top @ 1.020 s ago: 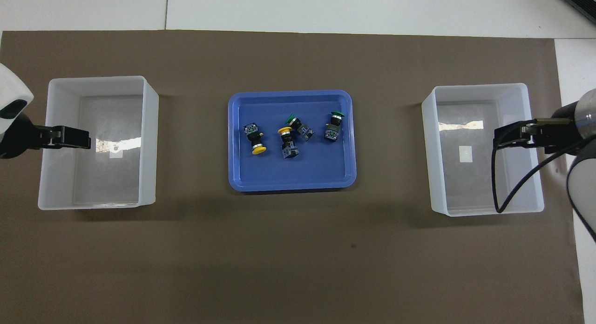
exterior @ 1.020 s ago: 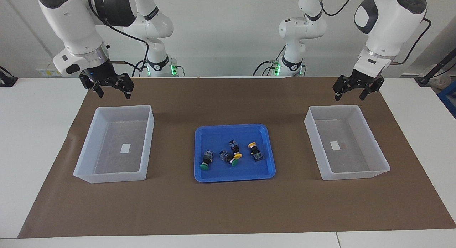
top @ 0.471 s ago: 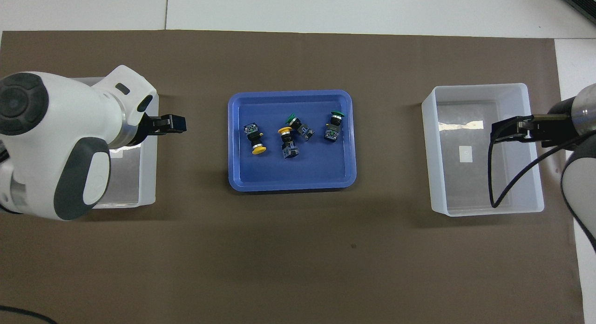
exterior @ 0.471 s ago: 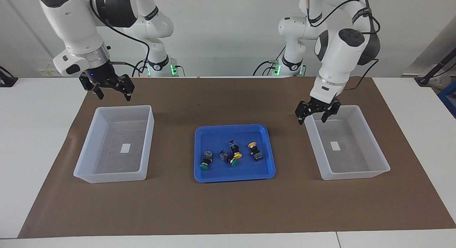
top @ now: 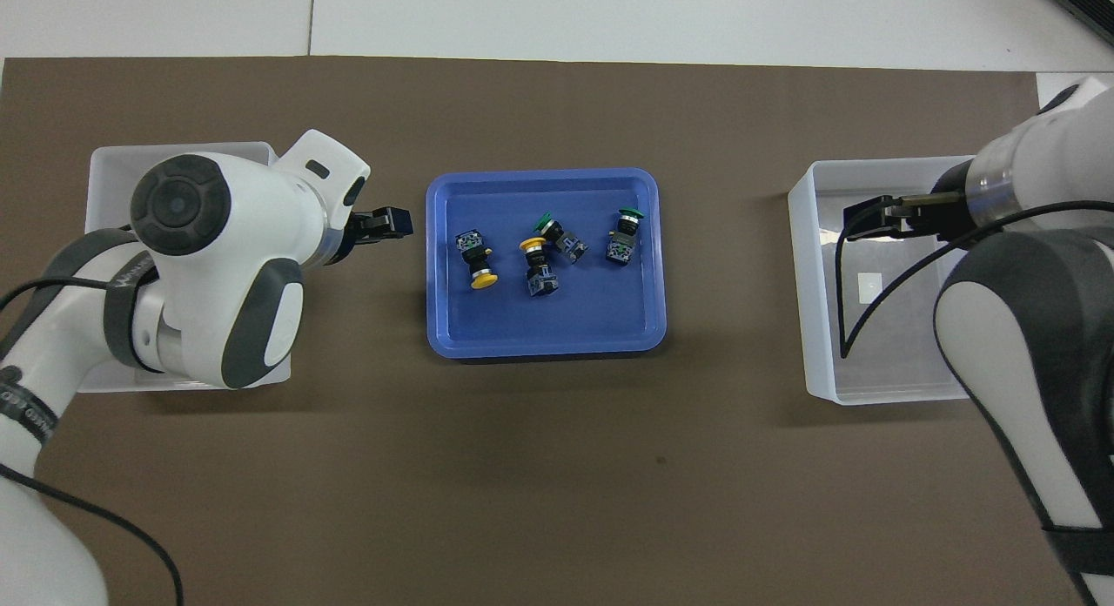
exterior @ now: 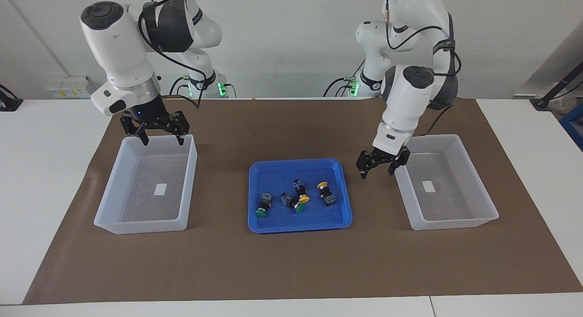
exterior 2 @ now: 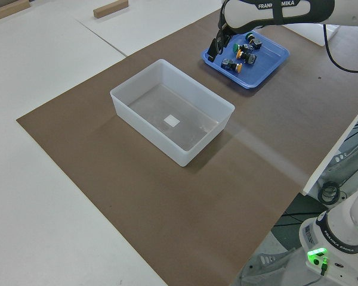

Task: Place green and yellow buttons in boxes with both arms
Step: 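Reach the left gripper and the right gripper into the blue tray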

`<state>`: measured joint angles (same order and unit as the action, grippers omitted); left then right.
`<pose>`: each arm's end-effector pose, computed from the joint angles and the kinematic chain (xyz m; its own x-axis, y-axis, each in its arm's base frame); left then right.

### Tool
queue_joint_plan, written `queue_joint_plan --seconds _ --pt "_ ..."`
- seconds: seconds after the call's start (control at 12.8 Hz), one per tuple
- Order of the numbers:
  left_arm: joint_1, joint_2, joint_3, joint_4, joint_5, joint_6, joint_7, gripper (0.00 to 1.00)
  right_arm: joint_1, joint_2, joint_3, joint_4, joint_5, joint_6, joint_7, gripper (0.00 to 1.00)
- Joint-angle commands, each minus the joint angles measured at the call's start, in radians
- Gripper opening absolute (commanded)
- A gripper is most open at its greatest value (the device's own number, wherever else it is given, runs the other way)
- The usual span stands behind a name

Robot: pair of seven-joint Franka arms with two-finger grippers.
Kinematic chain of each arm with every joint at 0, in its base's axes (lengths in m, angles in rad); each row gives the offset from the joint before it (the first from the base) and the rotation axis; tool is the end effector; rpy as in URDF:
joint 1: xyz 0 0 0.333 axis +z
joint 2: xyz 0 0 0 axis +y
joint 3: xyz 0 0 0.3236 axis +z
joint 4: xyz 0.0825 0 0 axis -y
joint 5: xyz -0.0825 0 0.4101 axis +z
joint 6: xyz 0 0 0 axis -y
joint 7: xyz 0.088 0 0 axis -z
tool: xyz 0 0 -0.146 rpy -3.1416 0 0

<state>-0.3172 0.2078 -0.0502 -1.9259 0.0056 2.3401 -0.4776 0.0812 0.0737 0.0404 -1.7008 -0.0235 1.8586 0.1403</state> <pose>0.6112 -0.2339 0.3588 0.9769 0.1158 0.1797 0.0992 -0.9901 0.0993 0.6202 0.0725 0.5094 0.9962 -0.0128 0.0860 -0.0136 -0.9999 0.0081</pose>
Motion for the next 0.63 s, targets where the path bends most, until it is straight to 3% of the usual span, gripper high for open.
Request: queue_joint_plan --seconds 0.0,0.24,0.55 --pt "-0.071 0.057 0.018 0.019 0.045 0.048 -0.09 1.0 0.063 0.099 0.006 0.068 0.0 0.037 0.112 1.0" --pt "-0.134 0.185 0.018 0.085 0.076 0.108 -0.196 1.0 0.147 0.216 0.006 0.159 -0.001 0.05 0.276 1.0" --pt "-0.135 0.19 0.018 0.079 0.09 0.113 -0.194 1.0 0.225 0.328 0.006 0.207 -0.039 0.128 0.416 1.0"
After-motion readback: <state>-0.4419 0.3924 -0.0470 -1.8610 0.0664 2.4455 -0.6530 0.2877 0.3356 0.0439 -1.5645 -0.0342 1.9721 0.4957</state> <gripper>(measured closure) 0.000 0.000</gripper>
